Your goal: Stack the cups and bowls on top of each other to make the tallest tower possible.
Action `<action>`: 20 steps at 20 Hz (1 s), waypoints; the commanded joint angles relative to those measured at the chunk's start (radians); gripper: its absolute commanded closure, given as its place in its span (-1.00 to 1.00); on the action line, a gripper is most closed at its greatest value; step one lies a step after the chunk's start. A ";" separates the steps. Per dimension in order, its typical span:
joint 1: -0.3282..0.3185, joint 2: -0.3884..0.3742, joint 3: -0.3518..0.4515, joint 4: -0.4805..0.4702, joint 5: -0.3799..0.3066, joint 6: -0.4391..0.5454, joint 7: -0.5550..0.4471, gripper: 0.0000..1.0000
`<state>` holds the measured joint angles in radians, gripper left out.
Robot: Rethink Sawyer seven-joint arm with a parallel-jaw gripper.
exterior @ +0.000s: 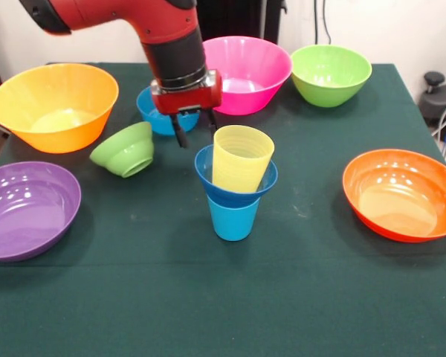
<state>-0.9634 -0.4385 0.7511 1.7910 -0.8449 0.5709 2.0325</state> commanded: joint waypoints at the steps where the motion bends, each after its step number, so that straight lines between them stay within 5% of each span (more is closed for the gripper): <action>1: -0.002 -0.066 -0.010 -0.020 0.040 0.112 -0.167 -1.00; 14: -0.016 -0.166 0.000 0.013 0.105 0.154 -0.195 -1.00; 20: -0.010 -0.119 -0.028 -0.031 0.065 0.139 -0.205 -1.00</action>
<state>-0.9986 -0.5963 0.7530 1.7917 -0.7473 0.6185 2.0325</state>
